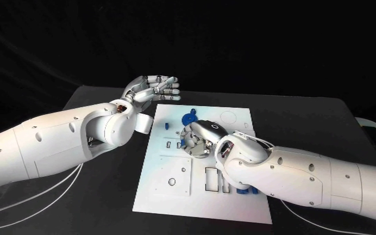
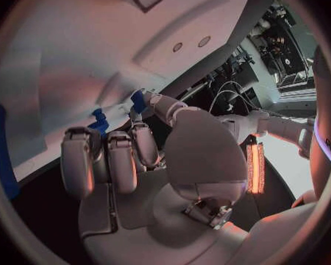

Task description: Assemble the parts on the task board

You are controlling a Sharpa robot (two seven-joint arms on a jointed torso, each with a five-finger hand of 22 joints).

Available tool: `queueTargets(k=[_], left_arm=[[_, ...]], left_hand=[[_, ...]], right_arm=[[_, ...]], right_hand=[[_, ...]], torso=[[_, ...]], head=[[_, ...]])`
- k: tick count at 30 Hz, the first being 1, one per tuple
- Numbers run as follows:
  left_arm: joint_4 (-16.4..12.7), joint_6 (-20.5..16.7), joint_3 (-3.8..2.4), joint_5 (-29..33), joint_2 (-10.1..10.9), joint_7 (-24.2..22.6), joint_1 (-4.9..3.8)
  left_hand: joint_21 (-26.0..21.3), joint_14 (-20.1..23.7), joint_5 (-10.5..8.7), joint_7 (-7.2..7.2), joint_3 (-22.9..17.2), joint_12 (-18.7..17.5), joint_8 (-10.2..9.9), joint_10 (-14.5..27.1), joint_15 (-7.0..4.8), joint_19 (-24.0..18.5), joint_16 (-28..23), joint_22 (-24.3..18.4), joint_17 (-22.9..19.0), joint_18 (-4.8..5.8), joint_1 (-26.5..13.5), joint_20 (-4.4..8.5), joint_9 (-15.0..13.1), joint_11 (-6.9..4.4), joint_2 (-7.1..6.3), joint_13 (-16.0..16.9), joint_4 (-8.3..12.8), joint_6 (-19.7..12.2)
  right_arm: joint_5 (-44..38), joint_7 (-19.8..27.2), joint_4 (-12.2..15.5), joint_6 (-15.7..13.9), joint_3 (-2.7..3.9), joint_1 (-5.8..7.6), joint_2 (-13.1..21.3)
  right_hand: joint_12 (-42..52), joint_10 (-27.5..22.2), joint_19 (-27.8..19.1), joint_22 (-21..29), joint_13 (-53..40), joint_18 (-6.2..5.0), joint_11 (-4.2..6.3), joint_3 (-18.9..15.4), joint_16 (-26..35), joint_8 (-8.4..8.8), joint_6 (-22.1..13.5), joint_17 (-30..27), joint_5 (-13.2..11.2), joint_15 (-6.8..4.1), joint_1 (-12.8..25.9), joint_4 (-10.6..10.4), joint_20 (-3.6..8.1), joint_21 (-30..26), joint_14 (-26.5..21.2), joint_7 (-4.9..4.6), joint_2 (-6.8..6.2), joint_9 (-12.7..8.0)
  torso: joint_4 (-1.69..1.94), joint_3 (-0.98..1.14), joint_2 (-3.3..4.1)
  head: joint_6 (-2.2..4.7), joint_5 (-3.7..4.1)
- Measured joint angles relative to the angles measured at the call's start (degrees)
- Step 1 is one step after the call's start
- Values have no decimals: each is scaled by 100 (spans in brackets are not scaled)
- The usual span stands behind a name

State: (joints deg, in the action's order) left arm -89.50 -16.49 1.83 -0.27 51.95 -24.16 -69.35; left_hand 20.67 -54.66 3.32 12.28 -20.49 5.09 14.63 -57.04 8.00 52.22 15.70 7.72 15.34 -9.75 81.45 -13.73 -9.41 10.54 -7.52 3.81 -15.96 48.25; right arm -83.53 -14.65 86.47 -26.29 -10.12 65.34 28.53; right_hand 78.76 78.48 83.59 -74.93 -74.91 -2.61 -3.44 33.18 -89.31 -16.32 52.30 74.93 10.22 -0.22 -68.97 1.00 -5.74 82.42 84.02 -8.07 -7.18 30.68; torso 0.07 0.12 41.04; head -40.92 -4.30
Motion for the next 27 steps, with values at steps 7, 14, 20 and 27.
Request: queueTargets(k=[7, 14, 20, 27], left_arm=[[0, 4, 0, 0, 0, 2, 0], [-1, 8, 0, 0, 5, 3, 0], [-2, 12, 0, 0, 8, 6, 0], [0, 17, 0, 0, 11, 11, 0]], left_hand=[[0, 0, 0, 0, 0, 0, 0, 0, 0, 0, 0, 0, 0, 0, 0, 0, 0, 0, 0, 0, 0, 0], [0, 0, 0, 0, 0, 0, 0, 0, 0, 0, 0, 0, 11, 0, 0, 0, 0, 0, 0, 0, 0, 0], [0, 0, 0, 0, 0, 0, 0, 0, 0, 0, 0, -1, 11, 0, 0, 0, 0, 0, 0, 0, 0, 0], [0, 0, 0, 0, 0, 0, 0, 0, 0, 0, 0, -5, 11, 0, 0, 0, 0, 0, 0, 0, 0, 0]], right_arm=[[-39, -14, -19, 66, -4, -24, -9], [-66, -9, -55, 89, 4, -28, -14], [-87, 3, -72, 93, 5, -34, -20], [-115, 4, -79, 89, 6, -38, -20]], right_hand=[[0, 20, 0, 1, 0, 0, 20, -7, 0, -22, 0, 0, -37, 0, 0, -6, 0, 0, 0, 1, 0, 0], [0, 20, 0, 1, 1, 0, 20, -23, 0, -22, 4, -1, -62, 0, 30, 9, 0, -27, 0, 7, -30, 59], [0, 20, 0, 1, 1, 0, 20, -24, 0, -22, -6, -1, -94, 0, 30, 9, 0, -27, 0, 17, -31, 215], [0, 20, -20, 2, 1, 0, 20, -65, 0, -22, -7, -1, -138, 0, 65, 0, 20, -49, 0, 18, -66, 288]], torso=[[-1, -1, -1], [-2, -1, -1], [-2, -1, 0], [-3, -1, 0]], head=[[-23, -27], [-35, -22], [-38, -17], [-40, -21]])
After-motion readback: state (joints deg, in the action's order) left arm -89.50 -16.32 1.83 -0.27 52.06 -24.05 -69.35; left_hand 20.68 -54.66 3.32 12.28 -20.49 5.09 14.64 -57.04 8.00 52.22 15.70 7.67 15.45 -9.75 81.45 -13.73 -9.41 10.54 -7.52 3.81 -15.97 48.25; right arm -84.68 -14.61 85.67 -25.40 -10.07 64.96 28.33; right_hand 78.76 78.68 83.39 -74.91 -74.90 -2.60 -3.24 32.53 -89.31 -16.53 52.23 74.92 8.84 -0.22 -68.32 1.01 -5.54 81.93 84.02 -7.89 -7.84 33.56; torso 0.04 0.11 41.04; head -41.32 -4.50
